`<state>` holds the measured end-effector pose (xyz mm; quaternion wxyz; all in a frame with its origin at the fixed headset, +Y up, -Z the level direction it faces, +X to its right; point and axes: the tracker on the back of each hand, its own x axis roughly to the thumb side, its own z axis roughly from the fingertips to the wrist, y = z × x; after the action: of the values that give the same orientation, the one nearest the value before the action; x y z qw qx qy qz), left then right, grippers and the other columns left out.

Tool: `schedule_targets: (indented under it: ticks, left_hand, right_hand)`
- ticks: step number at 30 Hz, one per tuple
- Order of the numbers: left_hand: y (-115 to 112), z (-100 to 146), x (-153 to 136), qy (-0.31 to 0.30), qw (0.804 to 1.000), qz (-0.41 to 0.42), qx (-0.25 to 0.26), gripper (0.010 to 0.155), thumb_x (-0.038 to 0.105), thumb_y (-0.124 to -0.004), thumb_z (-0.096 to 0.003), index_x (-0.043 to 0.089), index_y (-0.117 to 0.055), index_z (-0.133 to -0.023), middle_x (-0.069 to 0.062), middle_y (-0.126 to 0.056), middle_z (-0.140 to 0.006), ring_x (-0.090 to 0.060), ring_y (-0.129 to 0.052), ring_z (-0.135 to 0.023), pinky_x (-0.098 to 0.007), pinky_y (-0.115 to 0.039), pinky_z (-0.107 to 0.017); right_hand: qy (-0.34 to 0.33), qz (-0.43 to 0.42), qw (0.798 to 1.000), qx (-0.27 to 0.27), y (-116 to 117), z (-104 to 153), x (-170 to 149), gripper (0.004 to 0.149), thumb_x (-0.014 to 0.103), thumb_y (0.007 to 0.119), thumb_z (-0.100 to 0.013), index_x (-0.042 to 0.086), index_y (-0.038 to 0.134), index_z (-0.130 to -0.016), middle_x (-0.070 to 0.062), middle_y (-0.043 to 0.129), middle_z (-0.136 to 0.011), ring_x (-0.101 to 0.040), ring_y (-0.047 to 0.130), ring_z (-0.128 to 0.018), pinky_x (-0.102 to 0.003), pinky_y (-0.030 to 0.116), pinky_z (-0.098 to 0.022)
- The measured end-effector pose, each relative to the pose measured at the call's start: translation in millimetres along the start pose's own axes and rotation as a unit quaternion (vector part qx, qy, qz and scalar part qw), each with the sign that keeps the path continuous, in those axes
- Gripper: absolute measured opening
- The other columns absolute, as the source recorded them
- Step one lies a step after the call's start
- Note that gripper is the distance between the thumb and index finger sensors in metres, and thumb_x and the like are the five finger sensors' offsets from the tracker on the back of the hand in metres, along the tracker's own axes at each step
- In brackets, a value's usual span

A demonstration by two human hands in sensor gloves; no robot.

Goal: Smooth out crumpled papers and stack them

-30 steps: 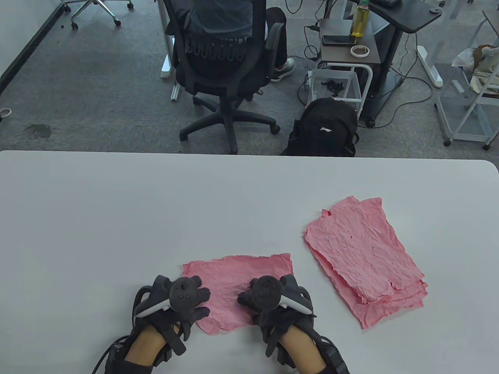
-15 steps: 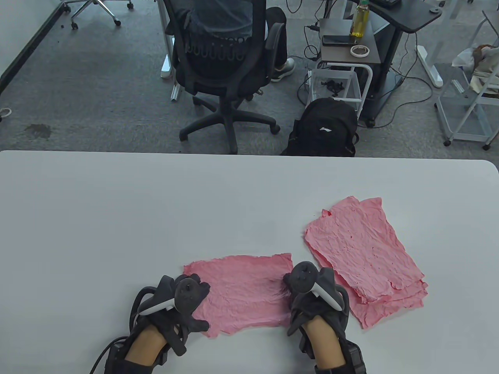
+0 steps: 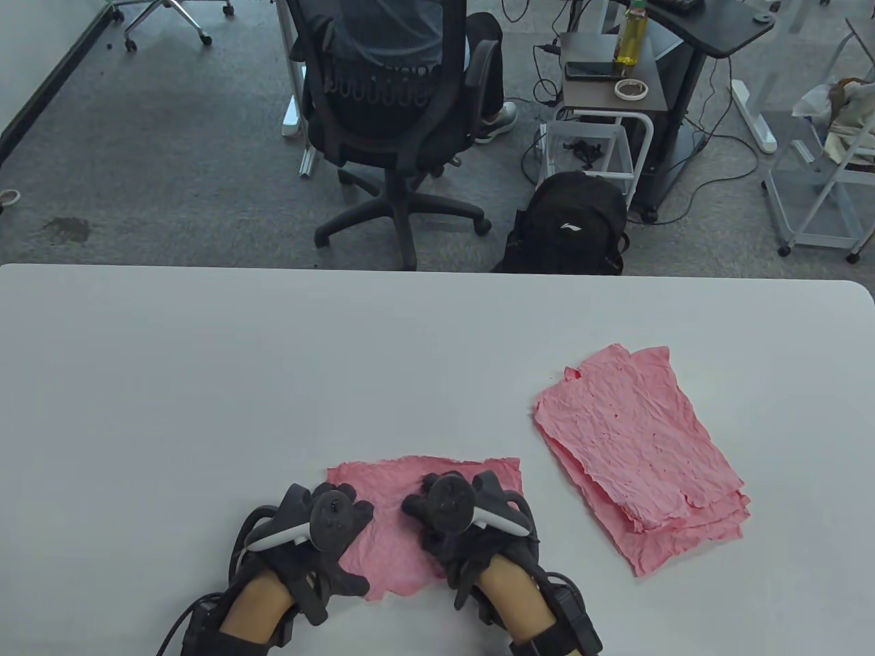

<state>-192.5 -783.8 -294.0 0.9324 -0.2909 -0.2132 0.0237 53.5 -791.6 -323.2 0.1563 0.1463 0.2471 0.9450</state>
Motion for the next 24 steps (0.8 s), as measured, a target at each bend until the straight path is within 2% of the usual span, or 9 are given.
schedule_targets:
  ticks: [4, 9, 11, 15, 17, 18, 20, 22, 24]
  left_hand:
    - [-1, 0, 0, -0.001, 1.0, 0.004, -0.004, 0.103, 0.069, -0.083, -0.0366, 0.033, -0.025, -0.114, -0.005, -0.007, -0.116, -0.037, -0.009, -0.113, -0.07, -0.023, -0.077]
    - [-3, 0, -2, -0.019, 1.0, 0.013, -0.011, 0.104, 0.069, -0.084, -0.0365, 0.032, -0.023, -0.113, -0.003, -0.004, -0.115, -0.035, -0.002, -0.112, -0.07, -0.018, -0.076]
    - [-3, 0, -1, -0.022, 1.0, 0.01, -0.015, 0.105, 0.069, -0.084, -0.0362, 0.032, -0.022, -0.113, -0.003, -0.003, -0.115, -0.035, -0.002, -0.112, -0.07, -0.017, -0.076]
    - [-2, 0, 1, -0.024, 1.0, 0.003, -0.016, 0.105, 0.069, -0.084, -0.0356, 0.033, -0.023, -0.113, -0.003, -0.005, -0.115, -0.035, -0.005, -0.113, -0.07, -0.019, -0.076]
    - [-3, 0, -1, -0.023, 1.0, 0.006, -0.017, 0.105, 0.07, -0.084, -0.0356, 0.033, -0.023, -0.113, -0.002, -0.005, -0.115, -0.035, -0.004, -0.113, -0.069, -0.018, -0.076]
    - [-3, 0, -2, -0.021, 1.0, 0.007, -0.017, 0.105, 0.07, -0.084, -0.0355, 0.033, -0.023, -0.113, -0.002, -0.005, -0.115, -0.034, -0.004, -0.113, -0.069, -0.018, -0.076]
    - [-3, 1, -1, -0.015, 1.0, 0.004, -0.017, 0.105, 0.071, -0.084, -0.0353, 0.034, -0.023, -0.113, -0.002, -0.005, -0.115, -0.033, -0.005, -0.113, -0.069, -0.019, -0.076]
    - [-3, 1, -1, -0.014, 1.0, 0.006, -0.018, 0.105, 0.071, -0.084, -0.0354, 0.034, -0.022, -0.113, -0.001, -0.005, -0.115, -0.033, -0.005, -0.113, -0.069, -0.018, -0.076]
    - [-3, 1, -1, -0.015, 1.0, 0.008, -0.018, 0.105, 0.07, -0.084, -0.0354, 0.034, -0.023, -0.113, -0.001, -0.005, -0.115, -0.033, -0.004, -0.113, -0.069, -0.018, -0.076]
  right_hand:
    - [0.077, -0.057, 0.995, -0.042, -14, 5, -43, 0.061, 0.033, 0.064, -0.052, 0.029, 0.035, -0.105, -0.005, 0.013, -0.112, -0.036, 0.009, -0.101, -0.06, 0.018, -0.068]
    - [0.118, -0.044, 0.991, -0.043, -22, 12, -48, 0.061, 0.032, 0.064, -0.052, 0.026, 0.035, -0.105, -0.01, 0.014, -0.112, -0.043, 0.011, -0.1, -0.065, 0.023, -0.067]
    - [0.085, -0.023, 0.994, -0.059, -23, 17, -36, 0.061, 0.031, 0.064, -0.052, 0.024, 0.036, -0.106, -0.016, 0.017, -0.112, -0.048, 0.014, -0.099, -0.067, 0.026, -0.066]
    - [-0.009, 0.016, 0.997, -0.078, -11, 22, 5, 0.06, 0.031, 0.065, -0.051, 0.025, 0.041, -0.106, -0.015, 0.02, -0.113, -0.047, 0.016, -0.1, -0.067, 0.027, -0.066]
    - [-0.039, 0.027, 0.999, -0.025, 2, 16, 24, 0.061, 0.032, 0.065, -0.051, 0.027, 0.04, -0.106, -0.014, 0.02, -0.113, -0.047, 0.017, -0.101, -0.067, 0.027, -0.066]
    - [-0.044, 0.025, 0.998, 0.026, 12, 11, 30, 0.061, 0.032, 0.064, -0.051, 0.027, 0.037, -0.106, -0.014, 0.017, -0.112, -0.048, 0.016, -0.1, -0.067, 0.027, -0.067]
    - [-0.021, 0.028, 0.998, 0.058, 15, 11, 26, 0.063, 0.033, 0.062, -0.052, 0.031, 0.027, -0.105, -0.009, 0.004, -0.11, -0.044, 0.001, -0.098, -0.064, 0.016, -0.067]
    - [-0.03, 0.001, 1.0, 0.01, 6, 11, 7, 0.062, 0.032, 0.064, -0.051, 0.027, 0.034, -0.105, -0.009, 0.013, -0.111, -0.041, 0.01, -0.1, -0.06, 0.022, -0.067]
    - [0.025, -0.044, 0.999, -0.005, -1, 11, -16, 0.062, 0.031, 0.065, -0.051, 0.028, 0.036, -0.105, -0.008, 0.013, -0.111, -0.041, 0.008, -0.099, -0.059, 0.019, -0.067]
